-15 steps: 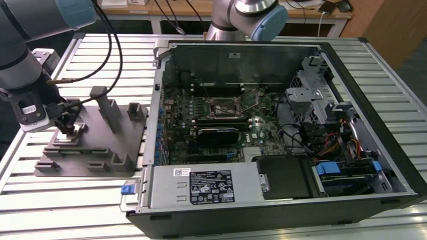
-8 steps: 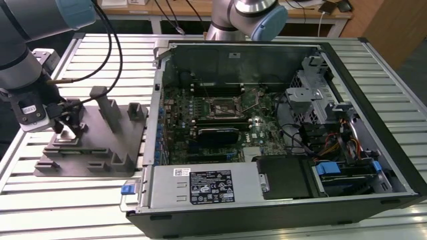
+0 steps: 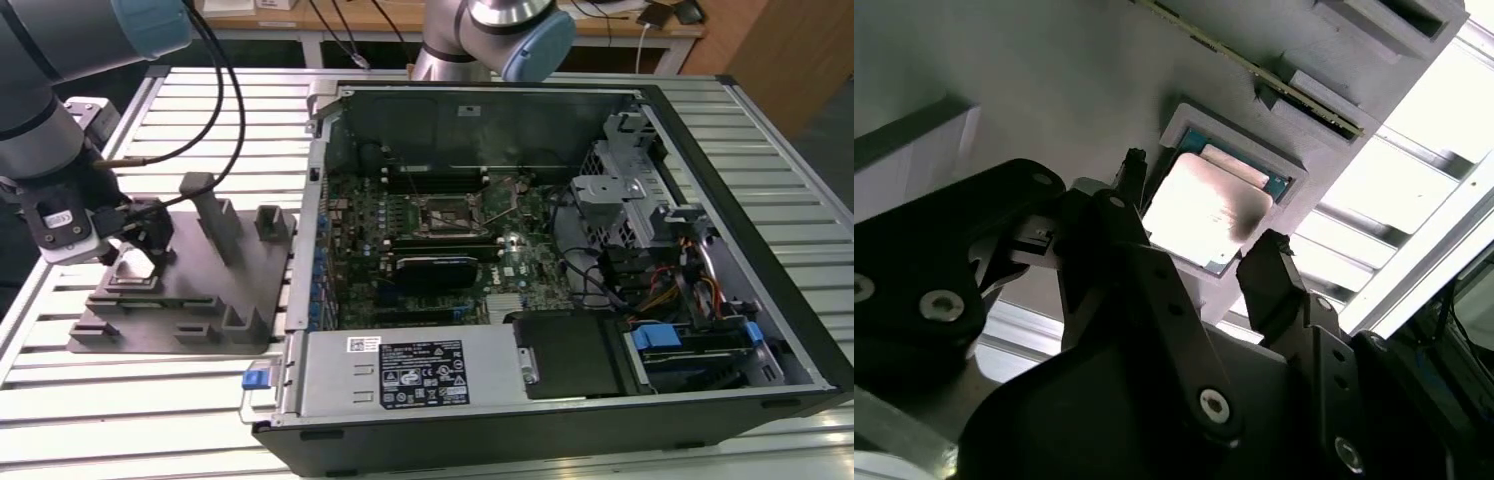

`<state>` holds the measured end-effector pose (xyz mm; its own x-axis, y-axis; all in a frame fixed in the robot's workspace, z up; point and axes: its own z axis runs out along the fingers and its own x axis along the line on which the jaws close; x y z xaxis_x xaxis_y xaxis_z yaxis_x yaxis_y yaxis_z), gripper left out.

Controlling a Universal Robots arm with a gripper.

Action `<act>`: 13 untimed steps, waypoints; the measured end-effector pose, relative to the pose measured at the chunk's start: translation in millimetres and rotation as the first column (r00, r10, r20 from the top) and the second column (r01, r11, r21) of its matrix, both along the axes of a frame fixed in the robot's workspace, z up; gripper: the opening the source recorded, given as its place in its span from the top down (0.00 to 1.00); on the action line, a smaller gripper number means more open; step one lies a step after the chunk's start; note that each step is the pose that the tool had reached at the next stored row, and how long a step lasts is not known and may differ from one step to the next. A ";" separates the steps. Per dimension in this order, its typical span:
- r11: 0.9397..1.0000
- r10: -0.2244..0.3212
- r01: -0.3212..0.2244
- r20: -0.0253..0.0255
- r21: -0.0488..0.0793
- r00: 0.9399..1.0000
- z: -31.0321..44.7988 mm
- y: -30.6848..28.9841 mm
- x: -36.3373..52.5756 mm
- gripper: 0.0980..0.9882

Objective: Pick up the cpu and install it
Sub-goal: 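Pick up the cpu and move it towards the insertion slot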

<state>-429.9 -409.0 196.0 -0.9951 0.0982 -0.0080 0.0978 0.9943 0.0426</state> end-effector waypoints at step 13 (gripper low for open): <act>1.000 0.009 -0.009 0.000 0.000 1.000 -9.6 0.0 -2.6 0.38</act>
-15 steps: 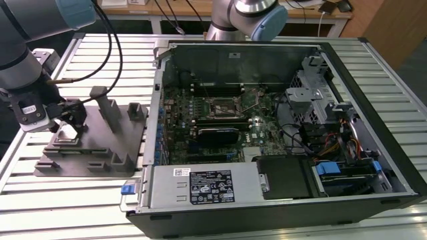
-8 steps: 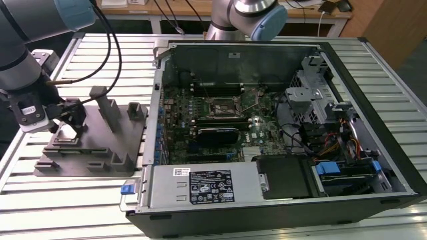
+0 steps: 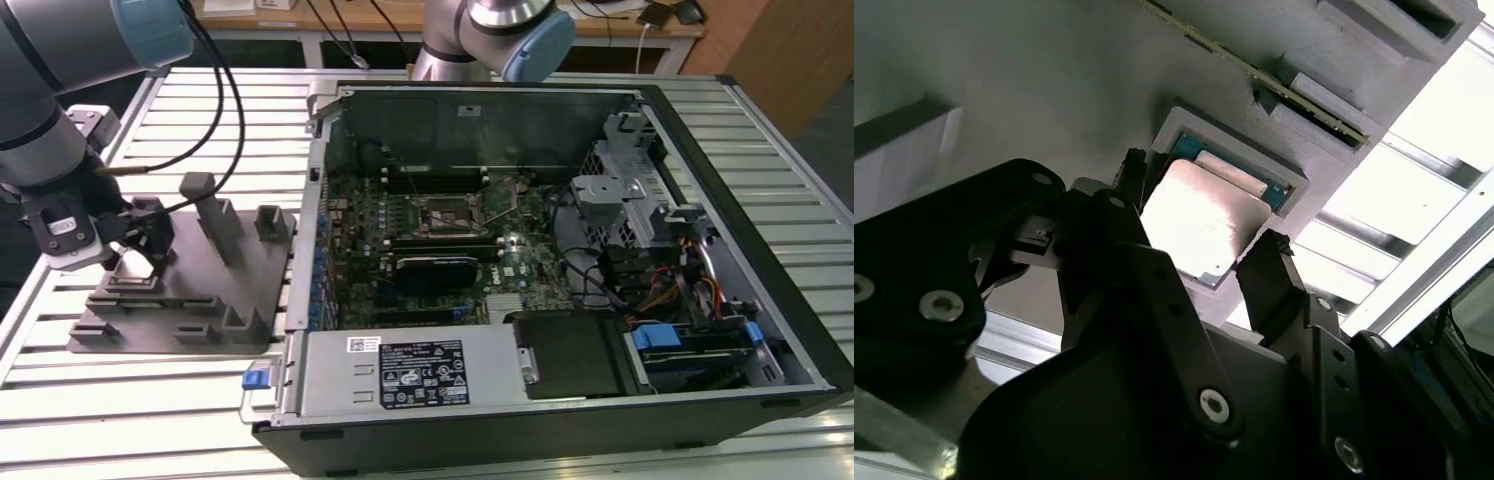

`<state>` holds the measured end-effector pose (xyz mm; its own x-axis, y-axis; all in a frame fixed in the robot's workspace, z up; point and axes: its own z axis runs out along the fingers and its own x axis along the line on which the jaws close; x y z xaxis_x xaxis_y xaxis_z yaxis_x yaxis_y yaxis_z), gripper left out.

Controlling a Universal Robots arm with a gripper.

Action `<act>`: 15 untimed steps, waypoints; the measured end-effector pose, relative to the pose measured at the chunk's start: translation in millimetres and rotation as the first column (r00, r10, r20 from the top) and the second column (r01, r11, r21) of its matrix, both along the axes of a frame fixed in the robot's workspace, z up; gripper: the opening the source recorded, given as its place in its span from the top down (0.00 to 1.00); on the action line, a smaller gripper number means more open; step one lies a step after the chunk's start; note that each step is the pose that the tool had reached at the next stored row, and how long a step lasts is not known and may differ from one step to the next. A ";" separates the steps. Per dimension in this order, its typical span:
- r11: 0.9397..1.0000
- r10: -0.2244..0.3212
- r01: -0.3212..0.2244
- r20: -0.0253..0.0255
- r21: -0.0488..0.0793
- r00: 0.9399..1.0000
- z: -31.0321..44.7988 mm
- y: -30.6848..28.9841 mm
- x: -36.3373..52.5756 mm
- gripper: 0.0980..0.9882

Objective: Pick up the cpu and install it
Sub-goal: 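Pick up the cpu and move it towards the insertion slot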

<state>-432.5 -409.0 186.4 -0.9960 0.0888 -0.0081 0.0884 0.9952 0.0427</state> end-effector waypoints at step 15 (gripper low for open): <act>1.000 0.005 -0.005 0.000 0.006 1.000 -4.3 0.0 -1.1 0.38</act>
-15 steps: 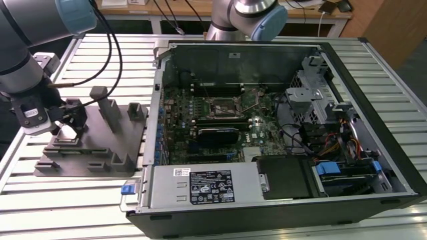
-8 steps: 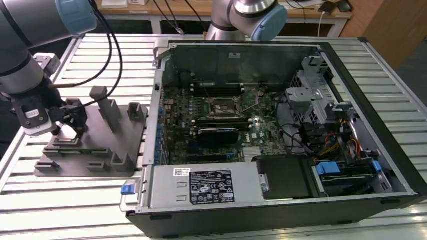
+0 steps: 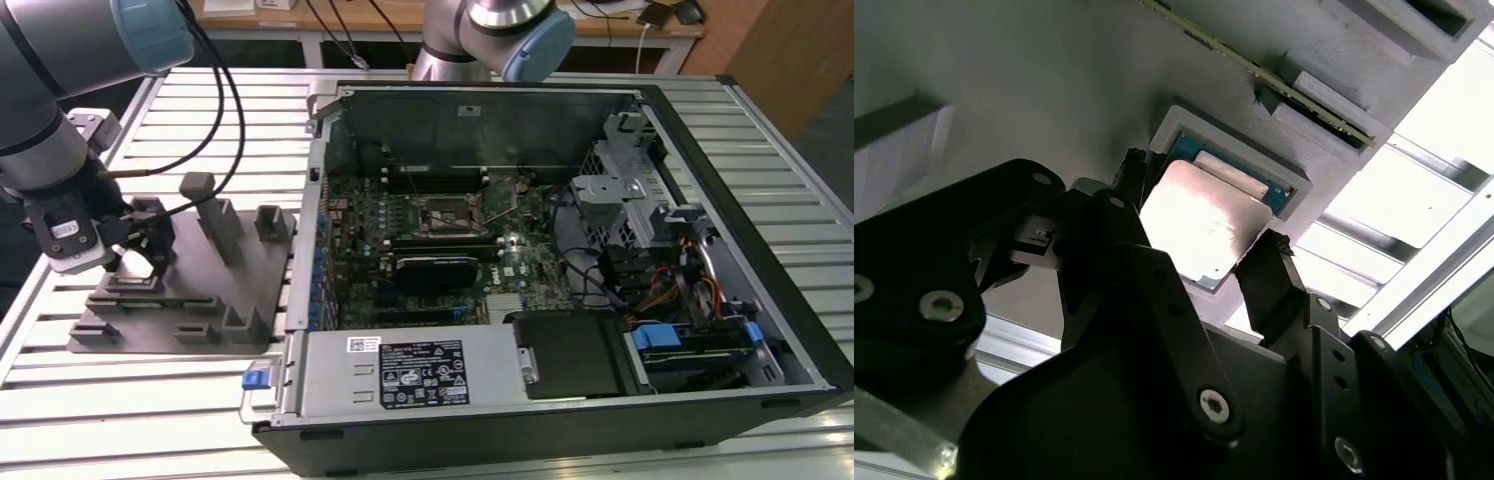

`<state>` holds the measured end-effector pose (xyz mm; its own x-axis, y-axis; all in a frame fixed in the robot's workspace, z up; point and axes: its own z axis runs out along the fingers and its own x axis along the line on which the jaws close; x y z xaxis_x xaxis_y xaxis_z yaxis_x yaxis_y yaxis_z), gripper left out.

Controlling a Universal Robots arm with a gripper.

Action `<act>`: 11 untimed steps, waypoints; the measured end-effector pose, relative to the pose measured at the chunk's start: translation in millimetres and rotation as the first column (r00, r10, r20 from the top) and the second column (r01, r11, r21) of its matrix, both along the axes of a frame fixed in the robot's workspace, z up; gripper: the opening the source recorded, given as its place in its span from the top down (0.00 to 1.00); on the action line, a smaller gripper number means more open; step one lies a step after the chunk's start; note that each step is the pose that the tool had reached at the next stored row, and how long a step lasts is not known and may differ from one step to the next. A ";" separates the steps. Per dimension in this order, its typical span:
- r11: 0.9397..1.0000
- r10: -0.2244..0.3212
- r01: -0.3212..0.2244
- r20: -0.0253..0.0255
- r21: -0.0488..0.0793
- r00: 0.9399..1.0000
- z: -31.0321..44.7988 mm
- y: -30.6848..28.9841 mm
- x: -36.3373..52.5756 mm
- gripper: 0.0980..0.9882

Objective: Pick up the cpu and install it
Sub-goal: 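Pick up the cpu and move it towards the insertion slot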

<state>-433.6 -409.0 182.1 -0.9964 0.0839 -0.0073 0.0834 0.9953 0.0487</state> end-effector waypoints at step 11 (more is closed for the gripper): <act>1.000 0.000 0.000 0.000 0.000 1.000 -0.2 0.0 0.0 0.50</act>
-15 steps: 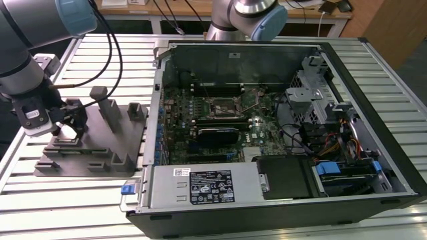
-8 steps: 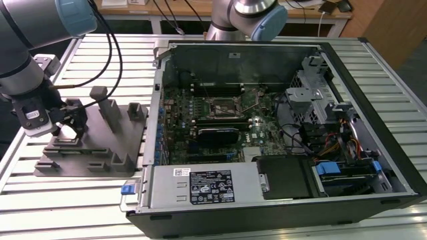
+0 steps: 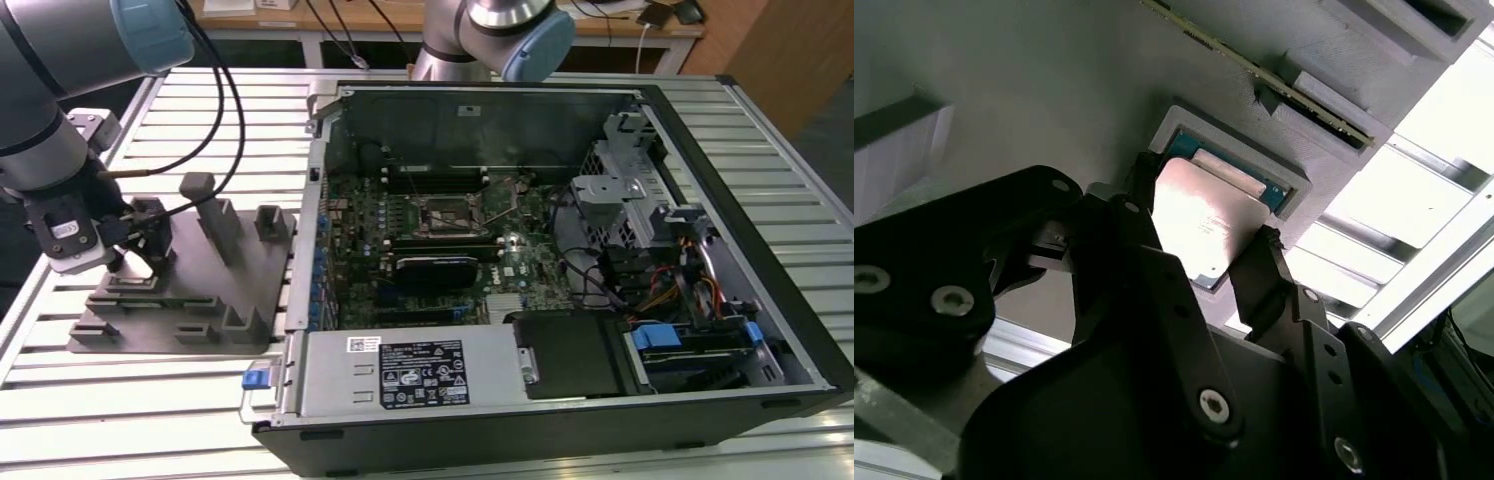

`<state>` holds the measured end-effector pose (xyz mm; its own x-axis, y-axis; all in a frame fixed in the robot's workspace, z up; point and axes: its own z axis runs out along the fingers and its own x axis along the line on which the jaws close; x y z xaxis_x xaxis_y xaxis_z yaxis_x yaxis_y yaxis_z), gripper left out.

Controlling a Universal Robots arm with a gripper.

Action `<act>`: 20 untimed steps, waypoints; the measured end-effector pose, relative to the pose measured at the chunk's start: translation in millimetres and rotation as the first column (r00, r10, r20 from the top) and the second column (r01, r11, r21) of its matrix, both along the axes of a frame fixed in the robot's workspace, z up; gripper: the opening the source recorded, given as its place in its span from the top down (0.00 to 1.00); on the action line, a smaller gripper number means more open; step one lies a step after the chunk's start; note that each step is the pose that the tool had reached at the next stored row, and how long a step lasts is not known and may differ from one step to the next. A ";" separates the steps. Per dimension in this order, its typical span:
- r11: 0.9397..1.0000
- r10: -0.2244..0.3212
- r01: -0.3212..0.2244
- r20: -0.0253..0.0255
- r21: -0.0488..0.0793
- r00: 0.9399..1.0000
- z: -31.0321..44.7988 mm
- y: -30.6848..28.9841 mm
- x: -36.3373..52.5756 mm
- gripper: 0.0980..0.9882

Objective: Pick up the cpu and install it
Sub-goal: 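Pick up the cpu and move it towards the insertion slot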

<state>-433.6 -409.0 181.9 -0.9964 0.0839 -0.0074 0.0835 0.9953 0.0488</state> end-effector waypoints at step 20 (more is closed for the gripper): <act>1.000 0.000 0.000 0.000 0.000 1.000 0.9 0.0 0.0 0.44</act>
<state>-433.6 -409.0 182.8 -0.9964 0.0839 -0.0074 0.0834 0.9953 0.0489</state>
